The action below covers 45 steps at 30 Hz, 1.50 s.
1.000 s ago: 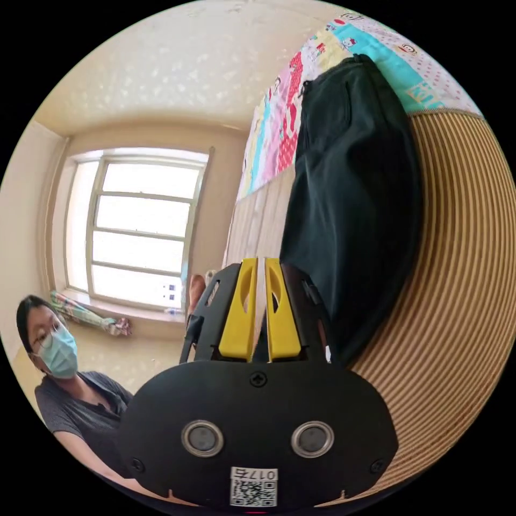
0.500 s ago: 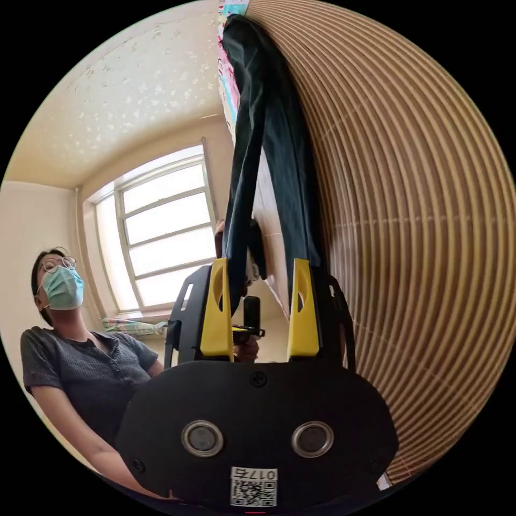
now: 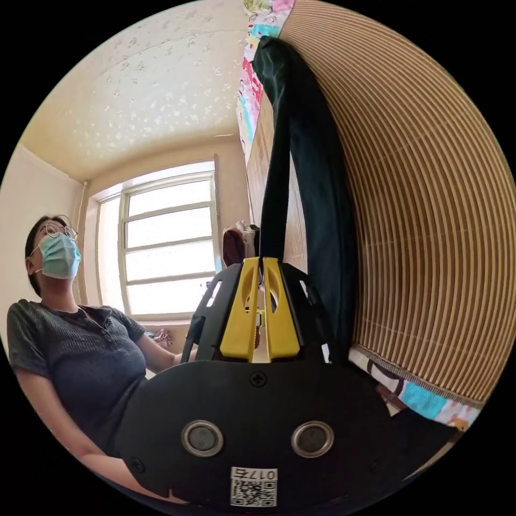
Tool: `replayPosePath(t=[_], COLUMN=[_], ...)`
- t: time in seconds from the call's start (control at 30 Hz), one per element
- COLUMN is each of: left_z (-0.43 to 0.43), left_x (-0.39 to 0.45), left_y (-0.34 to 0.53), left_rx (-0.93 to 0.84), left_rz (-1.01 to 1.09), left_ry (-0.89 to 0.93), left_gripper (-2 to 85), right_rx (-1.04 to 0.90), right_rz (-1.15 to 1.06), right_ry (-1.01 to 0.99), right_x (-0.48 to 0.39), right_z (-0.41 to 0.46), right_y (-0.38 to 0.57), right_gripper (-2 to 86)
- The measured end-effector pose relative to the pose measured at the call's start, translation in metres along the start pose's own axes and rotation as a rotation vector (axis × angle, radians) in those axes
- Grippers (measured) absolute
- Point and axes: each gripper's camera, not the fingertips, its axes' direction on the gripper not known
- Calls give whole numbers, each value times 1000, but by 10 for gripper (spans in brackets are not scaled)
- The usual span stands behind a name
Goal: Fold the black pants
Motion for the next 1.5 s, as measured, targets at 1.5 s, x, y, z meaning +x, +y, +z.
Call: replayPosePath(t=[1.5], left_z=[87], left_x=[-18], left_y=[-327], left_rx=[201], left_rz=[113], left_ry=[-222], left_gripper=[83], right_rx=[69], right_rz=[49], right_ry=[125], right_x=[161], right_z=[74], right_y=[-183], right_gripper=[83])
